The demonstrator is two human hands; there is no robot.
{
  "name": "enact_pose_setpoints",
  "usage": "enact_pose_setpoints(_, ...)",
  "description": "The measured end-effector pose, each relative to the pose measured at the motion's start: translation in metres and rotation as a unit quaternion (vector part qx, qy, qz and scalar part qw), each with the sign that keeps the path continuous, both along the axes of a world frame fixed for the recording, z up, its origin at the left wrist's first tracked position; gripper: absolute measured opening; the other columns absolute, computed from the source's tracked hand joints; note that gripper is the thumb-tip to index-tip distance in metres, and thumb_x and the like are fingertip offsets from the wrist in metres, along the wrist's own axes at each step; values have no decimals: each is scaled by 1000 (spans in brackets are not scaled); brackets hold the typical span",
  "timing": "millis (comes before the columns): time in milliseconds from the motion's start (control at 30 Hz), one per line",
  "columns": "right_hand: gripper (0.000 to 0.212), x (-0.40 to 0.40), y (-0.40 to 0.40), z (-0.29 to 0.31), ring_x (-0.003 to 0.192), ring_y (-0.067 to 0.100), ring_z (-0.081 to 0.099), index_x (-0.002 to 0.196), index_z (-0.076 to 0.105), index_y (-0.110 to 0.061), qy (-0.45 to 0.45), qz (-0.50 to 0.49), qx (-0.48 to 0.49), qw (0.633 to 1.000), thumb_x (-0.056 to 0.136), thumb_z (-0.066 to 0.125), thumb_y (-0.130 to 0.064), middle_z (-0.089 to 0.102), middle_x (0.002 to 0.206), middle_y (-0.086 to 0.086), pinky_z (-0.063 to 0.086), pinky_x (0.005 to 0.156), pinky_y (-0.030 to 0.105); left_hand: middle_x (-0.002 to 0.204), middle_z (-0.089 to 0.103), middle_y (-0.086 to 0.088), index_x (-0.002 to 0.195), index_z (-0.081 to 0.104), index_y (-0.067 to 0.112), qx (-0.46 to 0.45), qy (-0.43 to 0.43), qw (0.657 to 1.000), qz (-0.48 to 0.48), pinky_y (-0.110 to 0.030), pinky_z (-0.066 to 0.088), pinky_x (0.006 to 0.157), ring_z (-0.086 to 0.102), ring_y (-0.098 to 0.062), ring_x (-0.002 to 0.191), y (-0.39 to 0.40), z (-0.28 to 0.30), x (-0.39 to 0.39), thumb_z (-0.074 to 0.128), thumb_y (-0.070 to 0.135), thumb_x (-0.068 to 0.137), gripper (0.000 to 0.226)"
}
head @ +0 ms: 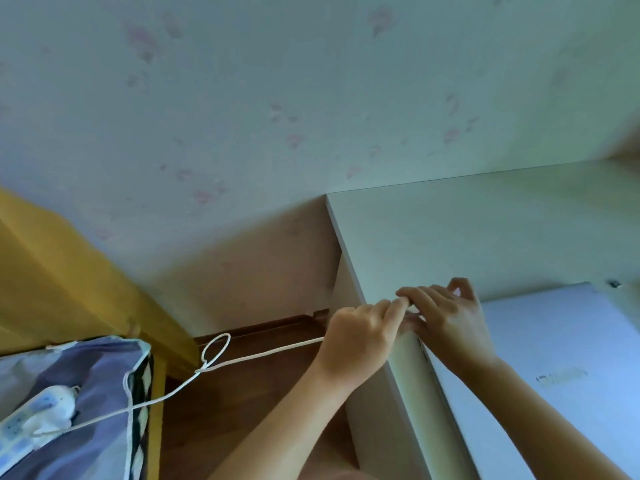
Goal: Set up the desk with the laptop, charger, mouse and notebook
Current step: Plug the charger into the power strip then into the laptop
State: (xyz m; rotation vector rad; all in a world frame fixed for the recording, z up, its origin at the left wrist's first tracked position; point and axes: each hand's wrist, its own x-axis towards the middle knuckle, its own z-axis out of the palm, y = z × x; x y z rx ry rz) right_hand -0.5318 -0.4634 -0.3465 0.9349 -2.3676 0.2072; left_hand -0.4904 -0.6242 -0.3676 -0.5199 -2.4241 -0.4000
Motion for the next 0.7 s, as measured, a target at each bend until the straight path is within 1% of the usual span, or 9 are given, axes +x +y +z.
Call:
enact_pose_setpoints(100,28,-1,15,-9,77,20,67,107,64,-15,-48,-37,21,998,79,65,-18,71,87,-4,33,90,43,65,63,3,104,59,9,5,-35,999,0,-25,44,36,61,-12,50,23,-7,-11,64,24,90,21)
enact_pose_setpoints(200,39,-3,38,-20,94,18,62,120,61,-14,-85,-52,28,995,82,69,-22,68,97,-3,30,105,51,65,64,4,101,65,13,26,-76,997,-6,-25,45,37,61,-12,51,35,-10,-18,59,23,92,15)
enact_pose_setpoints(233,40,-4,46,-22,99,17,59,123,59,-15,-109,-50,20,993,85,65,-28,66,102,-2,31,106,51,67,64,4,98,67,15,38,-81,996,-4,-25,45,37,61,-12,53,36,-11,-19,60,21,92,11)
enact_pose_setpoints(300,41,-3,57,-24,104,17,58,125,57,-17,-183,-41,-51,981,88,62,-32,62,113,-1,41,102,41,71,65,5,91,68,16,58,-98,993,5,-28,46,38,62,-13,57,36,-16,-20,65,12,87,6)
enact_pose_setpoints(400,46,2,57,-23,100,8,62,122,60,-15,-297,-37,-226,927,79,73,-21,61,119,-3,49,89,22,78,66,3,93,67,14,74,-130,989,22,-30,48,41,63,-16,62,34,-25,-17,69,0,77,21)
enact_pose_setpoints(500,30,6,48,-16,86,10,69,108,68,-15,-430,-53,-400,808,79,73,-11,70,106,-1,54,78,21,83,68,2,98,68,13,101,-143,984,25,-31,51,44,65,-16,67,35,-28,-13,61,9,87,14)
enact_pose_setpoints(533,22,6,45,-16,85,10,70,101,71,-16,-436,-64,-429,789,80,72,-11,71,104,-1,54,75,21,82,68,2,98,68,14,107,-142,984,26,-30,50,44,65,-16,67,36,-29,-13,57,13,90,14)
enact_pose_setpoints(633,11,5,35,-19,82,8,70,87,74,-17,-421,-82,-466,774,80,72,-8,69,106,-4,50,71,14,82,68,3,105,66,15,161,-157,974,30,-30,51,50,64,-14,69,41,-25,-17,47,28,97,24)
enact_pose_setpoints(700,13,4,29,-21,81,8,70,87,73,-17,-432,-92,-482,756,78,73,-9,69,104,-2,49,68,12,77,64,4,122,56,20,229,-224,947,27,-29,49,56,60,-12,66,44,-19,-18,47,34,98,29)
